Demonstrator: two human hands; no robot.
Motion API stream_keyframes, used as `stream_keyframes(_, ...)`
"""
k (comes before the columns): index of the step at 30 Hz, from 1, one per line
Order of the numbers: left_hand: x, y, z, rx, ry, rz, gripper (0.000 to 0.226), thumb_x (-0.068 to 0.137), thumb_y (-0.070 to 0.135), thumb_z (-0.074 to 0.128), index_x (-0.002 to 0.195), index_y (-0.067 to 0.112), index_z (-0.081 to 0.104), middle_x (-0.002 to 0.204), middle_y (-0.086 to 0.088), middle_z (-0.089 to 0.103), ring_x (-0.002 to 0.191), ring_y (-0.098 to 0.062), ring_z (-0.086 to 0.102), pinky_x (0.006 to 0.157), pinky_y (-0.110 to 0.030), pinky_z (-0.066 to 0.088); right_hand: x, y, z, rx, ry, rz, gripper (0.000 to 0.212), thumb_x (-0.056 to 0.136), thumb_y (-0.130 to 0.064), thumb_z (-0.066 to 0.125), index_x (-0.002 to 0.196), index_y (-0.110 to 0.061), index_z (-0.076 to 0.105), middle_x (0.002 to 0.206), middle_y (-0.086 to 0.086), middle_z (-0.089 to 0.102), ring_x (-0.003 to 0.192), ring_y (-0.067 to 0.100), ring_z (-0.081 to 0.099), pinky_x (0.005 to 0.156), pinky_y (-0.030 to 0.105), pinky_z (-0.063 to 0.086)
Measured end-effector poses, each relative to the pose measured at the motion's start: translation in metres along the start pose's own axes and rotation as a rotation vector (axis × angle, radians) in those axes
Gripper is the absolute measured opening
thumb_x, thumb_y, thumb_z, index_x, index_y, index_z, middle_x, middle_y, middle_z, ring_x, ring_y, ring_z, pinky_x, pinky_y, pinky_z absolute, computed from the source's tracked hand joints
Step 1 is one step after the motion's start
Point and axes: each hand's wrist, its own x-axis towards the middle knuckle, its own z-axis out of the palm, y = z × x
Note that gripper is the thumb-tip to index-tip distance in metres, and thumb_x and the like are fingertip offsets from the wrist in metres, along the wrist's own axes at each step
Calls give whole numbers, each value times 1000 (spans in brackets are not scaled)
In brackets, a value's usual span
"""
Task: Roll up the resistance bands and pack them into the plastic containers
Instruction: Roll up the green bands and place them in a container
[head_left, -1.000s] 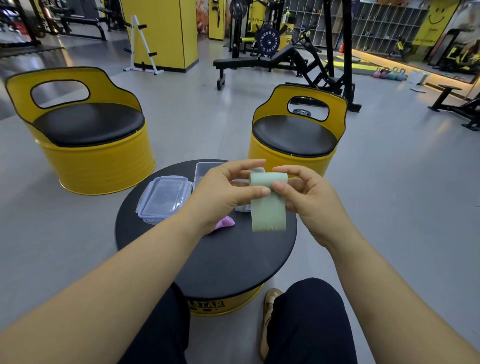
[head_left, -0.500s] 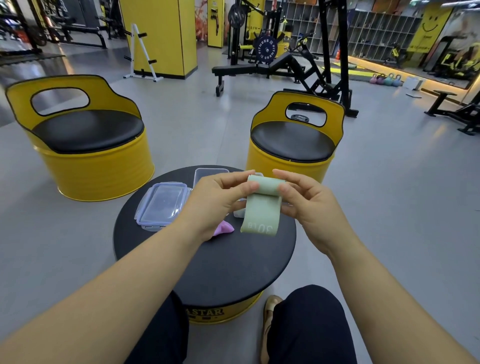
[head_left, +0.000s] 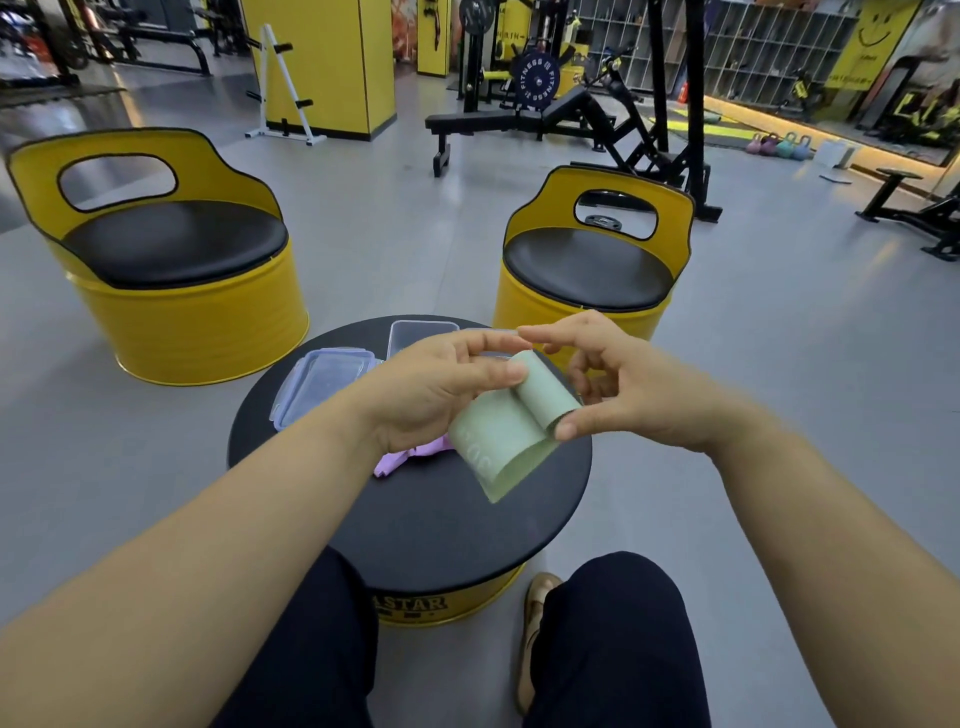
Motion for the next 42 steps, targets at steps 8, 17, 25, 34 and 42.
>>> stream_keyframes(8, -1, 0, 1, 1, -81, -77, 23, 76, 11, 59, 98, 7, 57, 82, -4, 68, 73, -14, 67, 64, -25, 56, 2, -4, 3, -86, -74, -43, 58, 58, -31, 84, 111, -27, 60, 112, -12, 42, 91, 15, 45, 69, 14, 46)
stream_keyframes(17, -6, -5, 3, 153, -159, -203, 10, 78, -1, 65, 87, 4, 68, 73, -2, 71, 62, -9, 67, 56, -17, 52, -3, 6, 2, 166, -26, -56, 50, 53, -34, 79, 100, -28, 65, 108, -23, 52, 105, 29, 50, 83, 40, 53)
stream_keyframes(25, -8, -9, -2, 364, -136, -199, 16, 70, 2, 68, 85, 7, 65, 74, 0, 70, 67, -10, 66, 60, -17, 52, -7, 15, 8, 230, -107, -67, 46, 56, -25, 79, 100, -25, 66, 106, -4, 58, 102, 23, 56, 87, 47, 50)
stream_keyframes(34, -5, -17, 7, 336, -90, -185, 26, 71, 11, 56, 95, 16, 64, 73, 5, 61, 62, -6, 55, 54, -15, 43, -4, 16, 2, 19, -84, -19, 55, 54, -39, 81, 105, -30, 62, 110, -10, 54, 97, 17, 52, 70, 24, 48)
stream_keyframes(42, 4, -25, 12, 380, 108, -130, 44, 68, 58, 70, 87, 18, 72, 79, -1, 65, 71, -15, 56, 66, -29, 42, -3, 13, -4, -169, -62, 12, 52, 61, -29, 83, 106, -34, 59, 111, -12, 49, 94, 10, 49, 70, 19, 47)
